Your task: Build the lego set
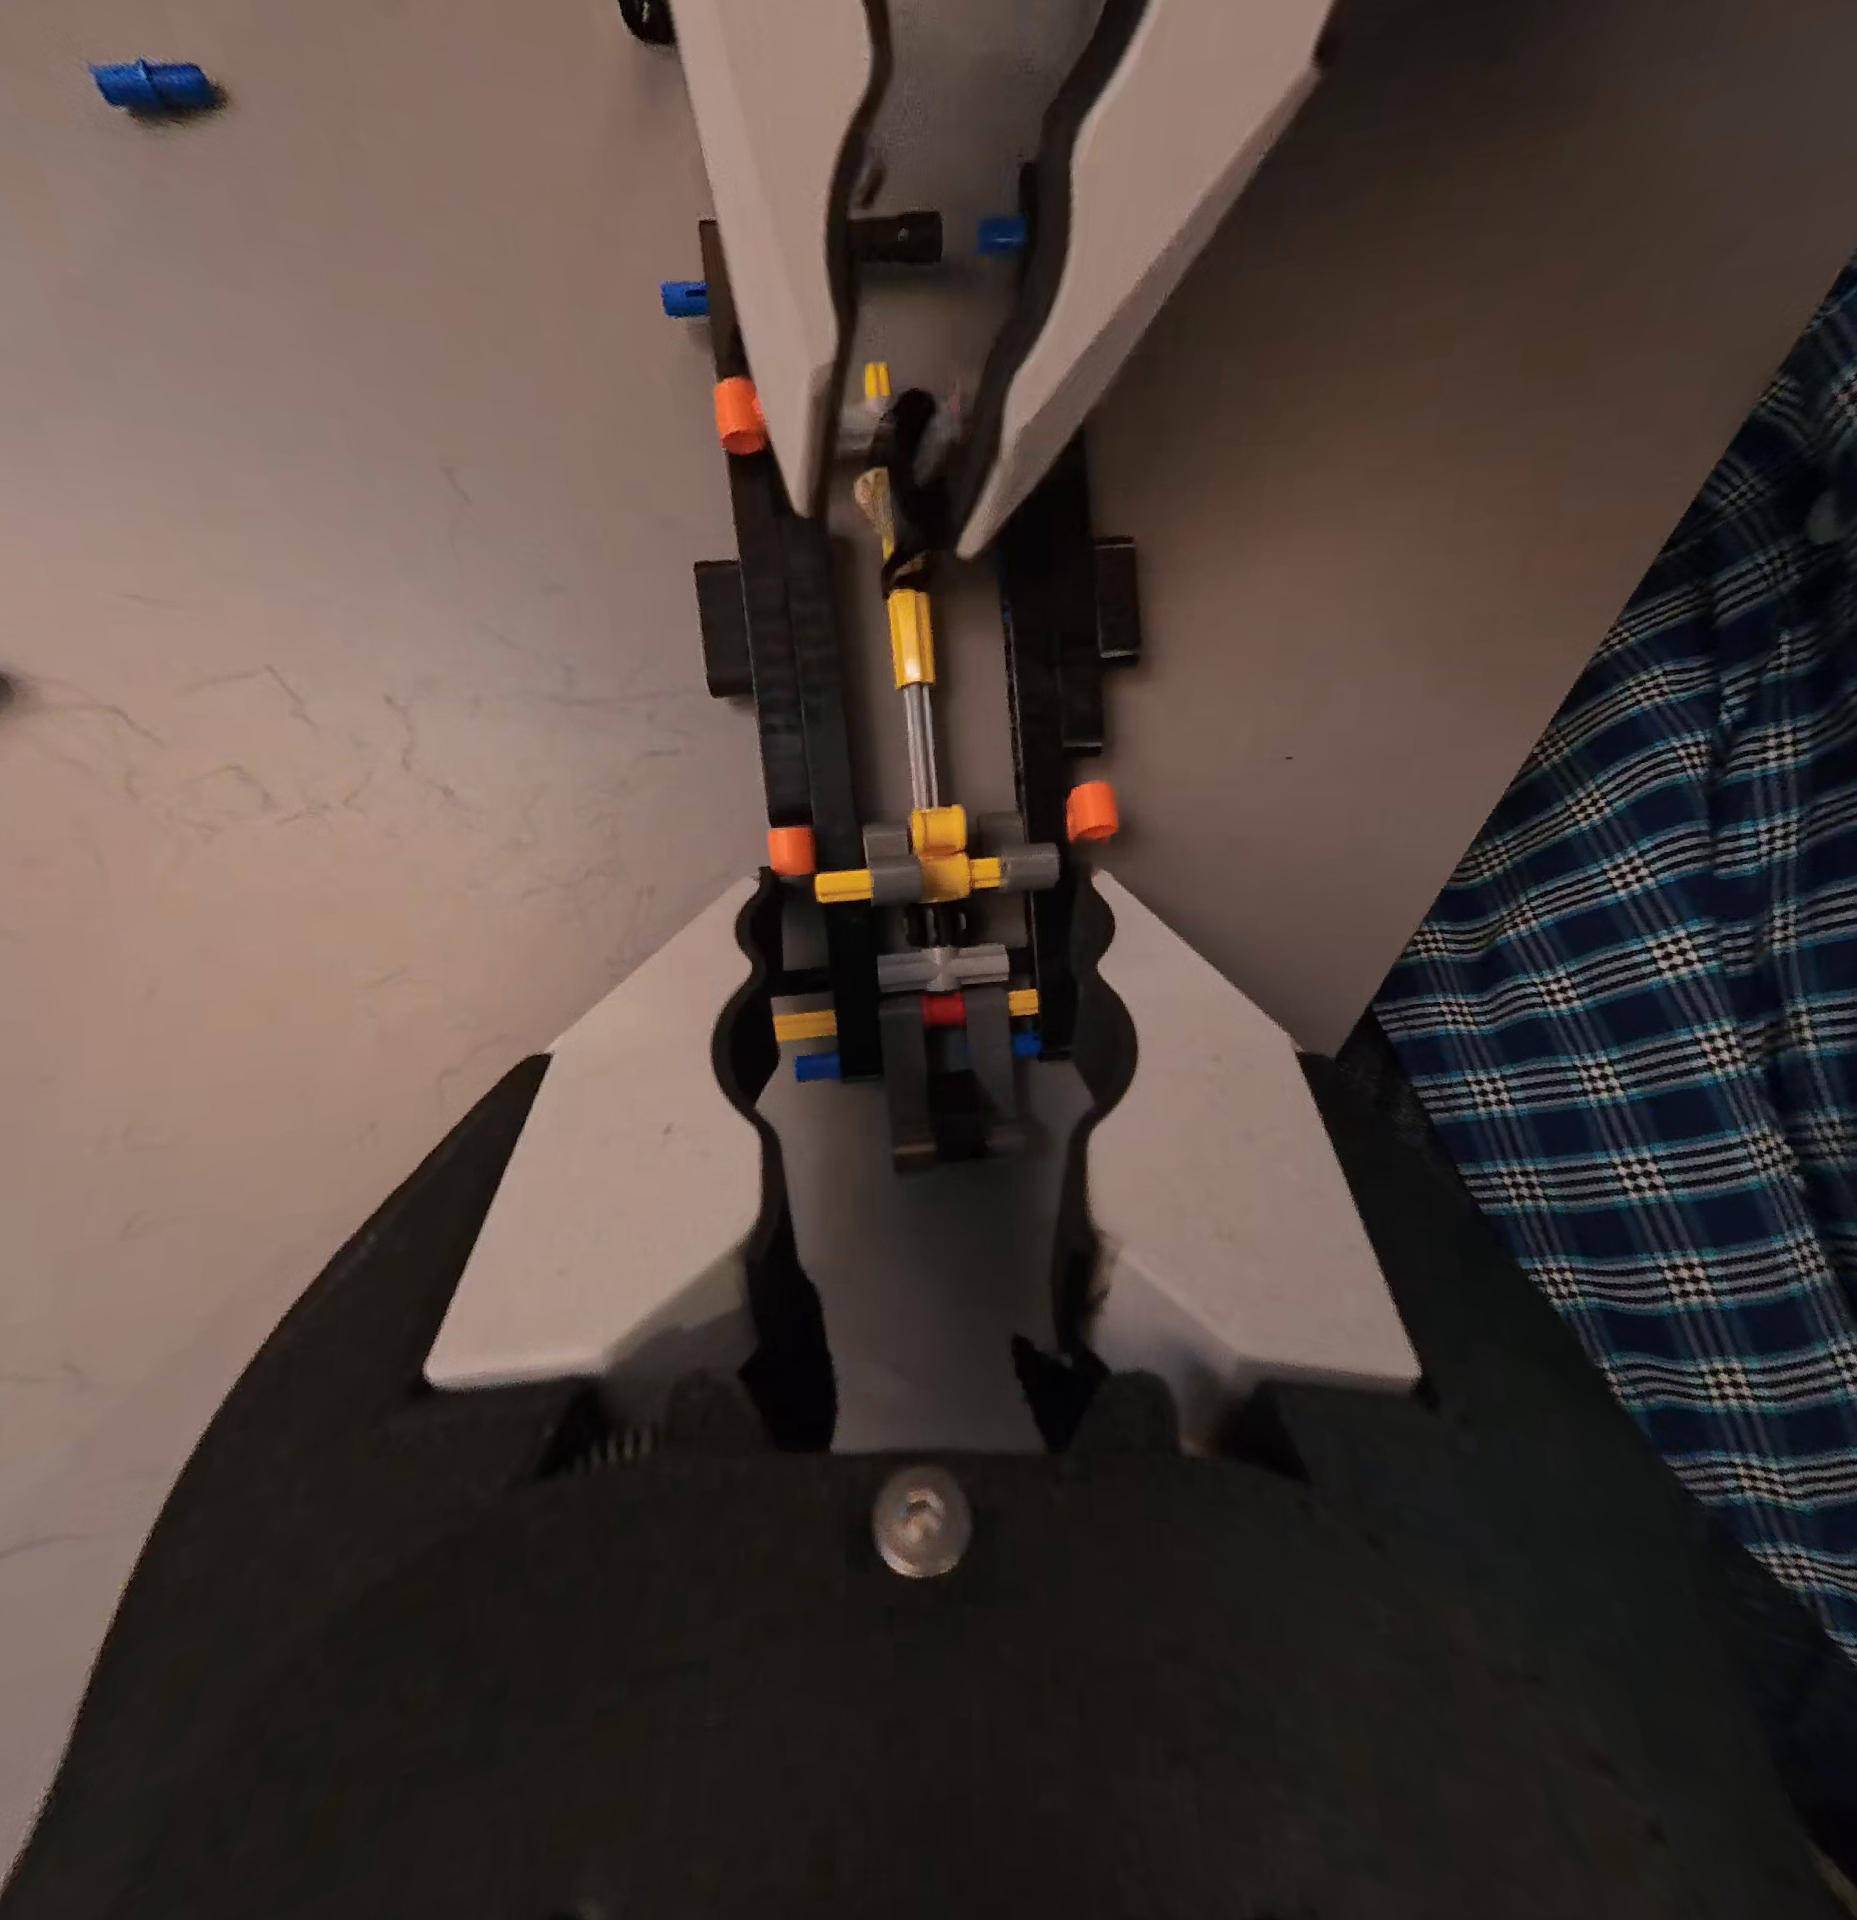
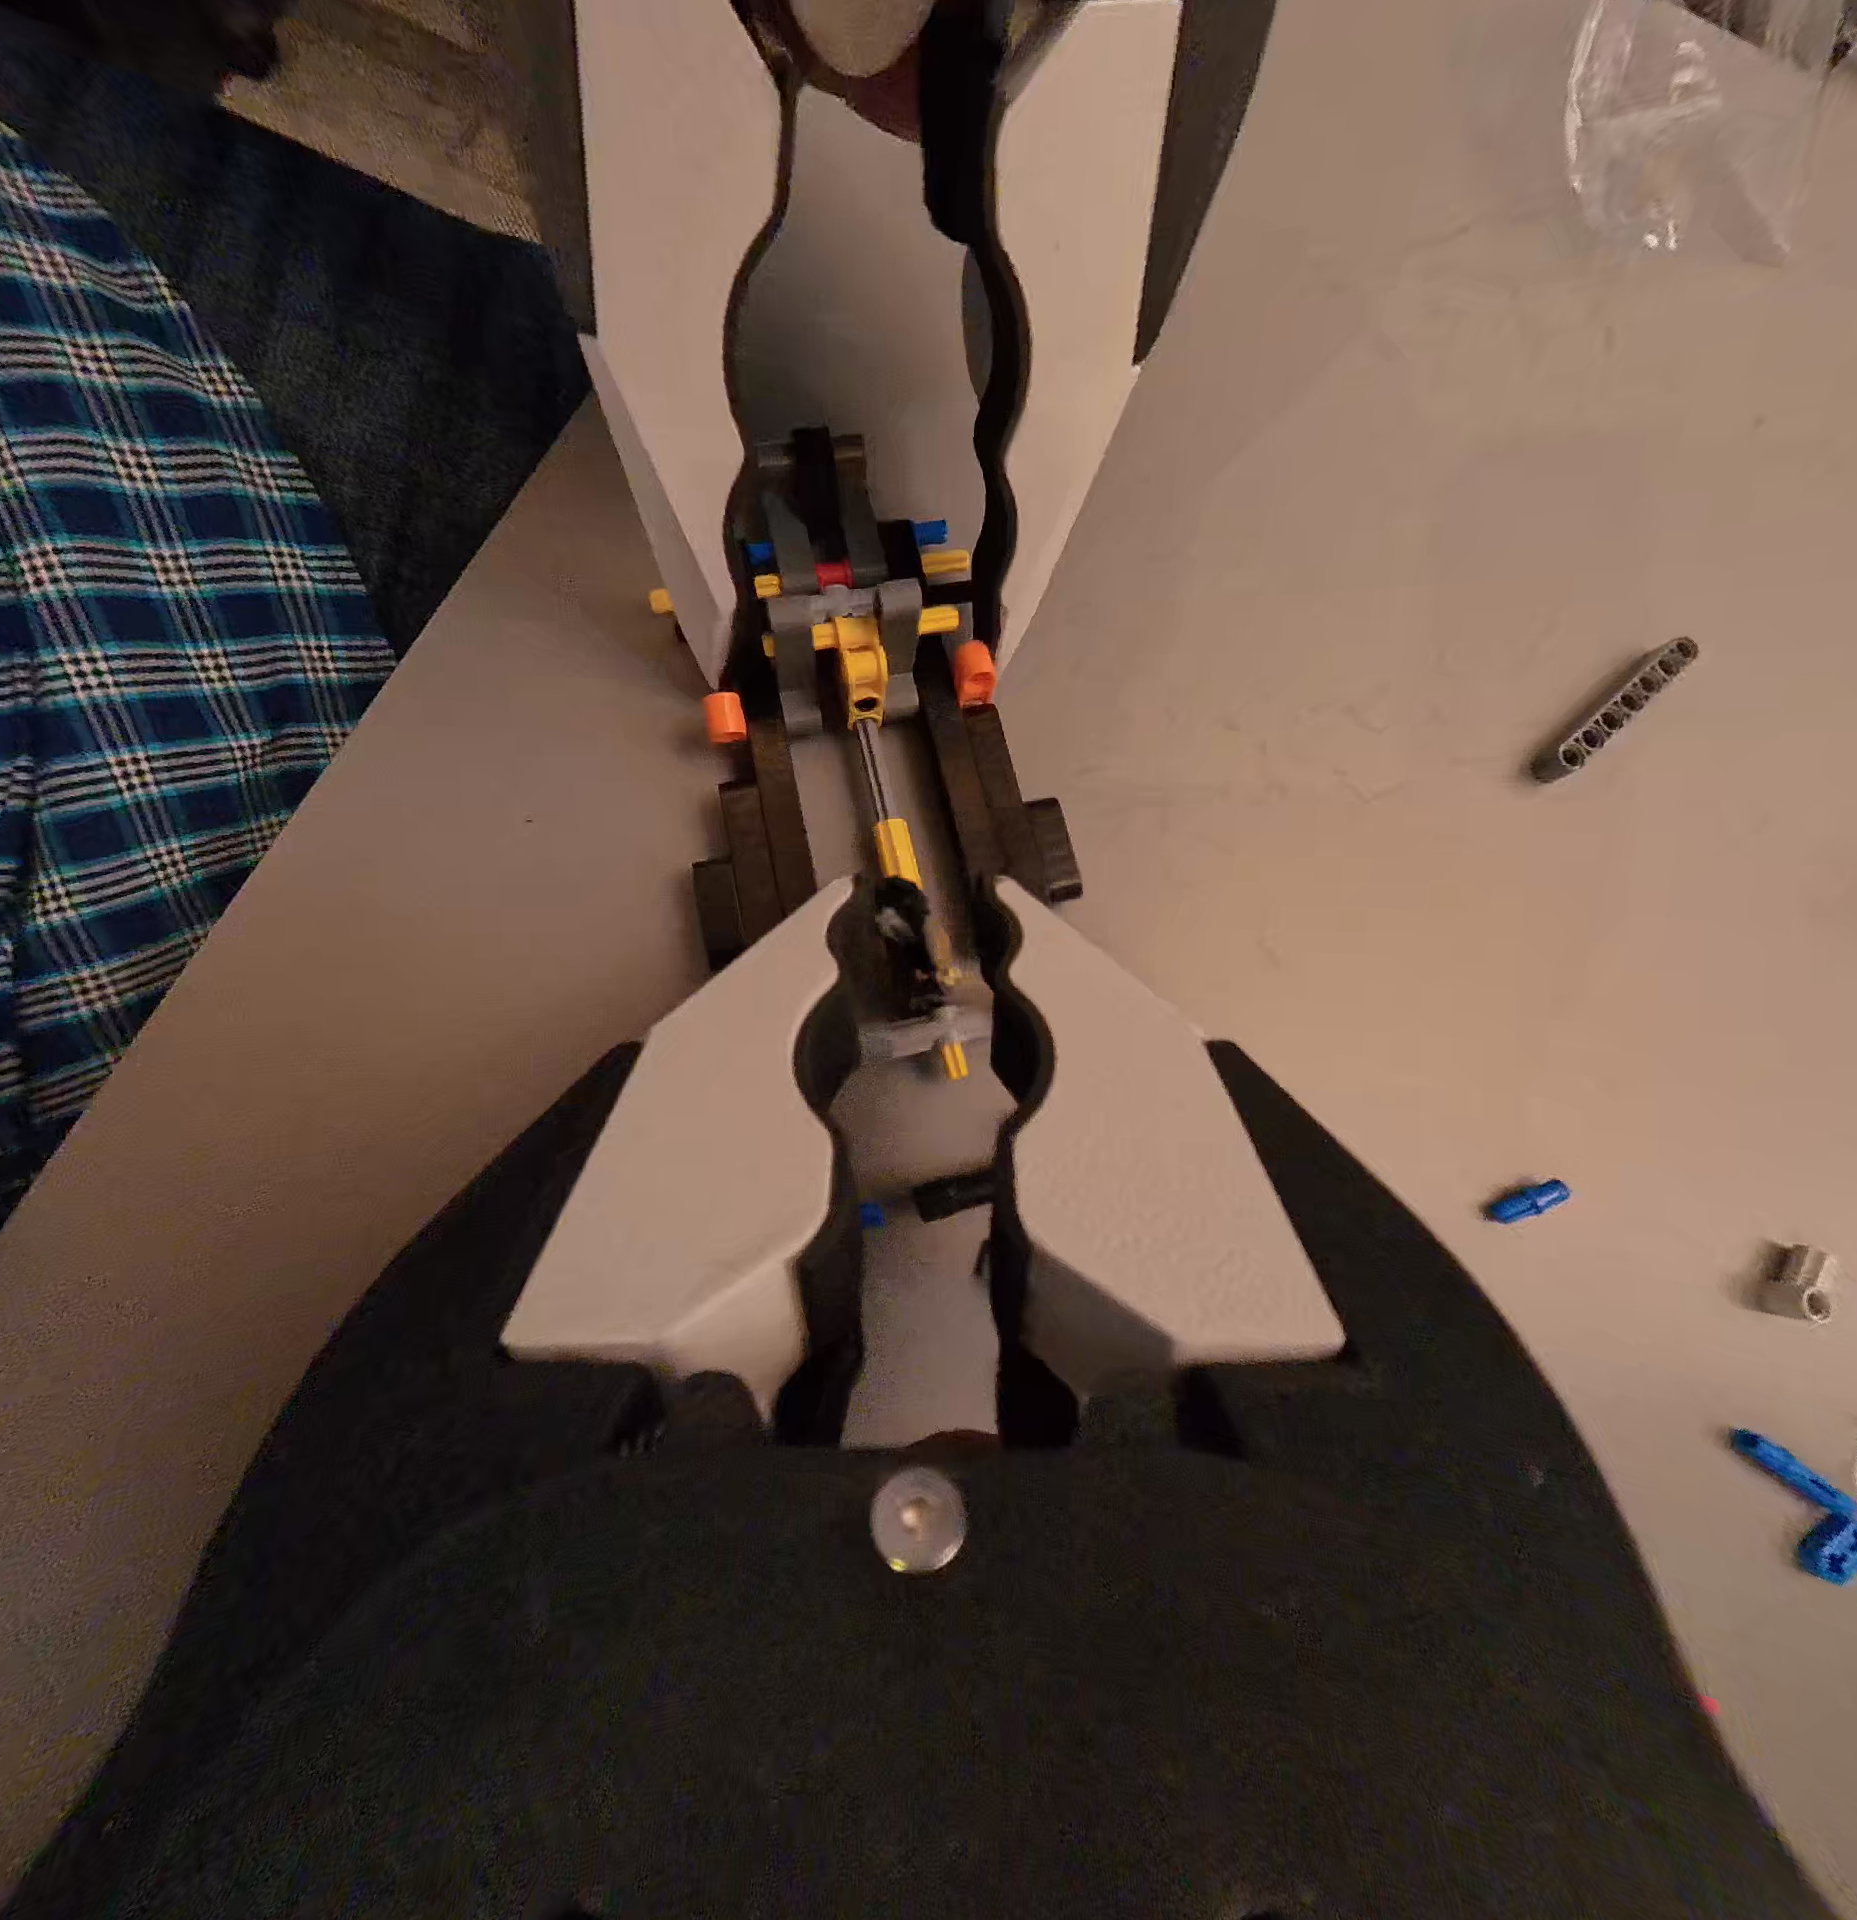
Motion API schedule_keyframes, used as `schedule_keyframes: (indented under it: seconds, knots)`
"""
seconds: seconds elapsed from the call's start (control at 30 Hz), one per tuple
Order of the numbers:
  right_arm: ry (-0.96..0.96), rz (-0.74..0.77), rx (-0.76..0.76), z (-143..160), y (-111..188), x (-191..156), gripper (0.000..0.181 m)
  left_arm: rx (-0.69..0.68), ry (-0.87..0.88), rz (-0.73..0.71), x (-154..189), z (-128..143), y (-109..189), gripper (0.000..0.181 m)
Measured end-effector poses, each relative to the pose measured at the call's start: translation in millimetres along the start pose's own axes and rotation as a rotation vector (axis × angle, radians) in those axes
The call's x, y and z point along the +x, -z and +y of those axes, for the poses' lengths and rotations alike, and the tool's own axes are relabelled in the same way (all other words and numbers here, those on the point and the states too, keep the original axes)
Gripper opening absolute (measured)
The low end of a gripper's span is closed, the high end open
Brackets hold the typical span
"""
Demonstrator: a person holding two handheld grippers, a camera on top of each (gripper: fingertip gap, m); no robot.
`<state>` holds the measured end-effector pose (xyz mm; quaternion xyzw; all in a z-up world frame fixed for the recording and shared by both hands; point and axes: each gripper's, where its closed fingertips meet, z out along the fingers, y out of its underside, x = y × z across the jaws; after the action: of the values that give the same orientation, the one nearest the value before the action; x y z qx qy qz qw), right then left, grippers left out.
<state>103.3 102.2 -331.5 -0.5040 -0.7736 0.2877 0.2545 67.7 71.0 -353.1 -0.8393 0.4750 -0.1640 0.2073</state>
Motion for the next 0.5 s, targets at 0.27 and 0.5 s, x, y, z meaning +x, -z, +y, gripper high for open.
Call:
schedule_keyframes:
  seconds: [0.27, 0.5]
  knots:
    - [-0.006, -0.043, -0.018, 4, -3, -1, 0.009, 0.036, 0.016, 0.04, 5, -2, 11, 0.063]
    - [-0.036, -0.091, 0.01, 4, -2, -4, 0.006, 0.088, -0.036, -0.031, 7, -36, 19, 0.034]
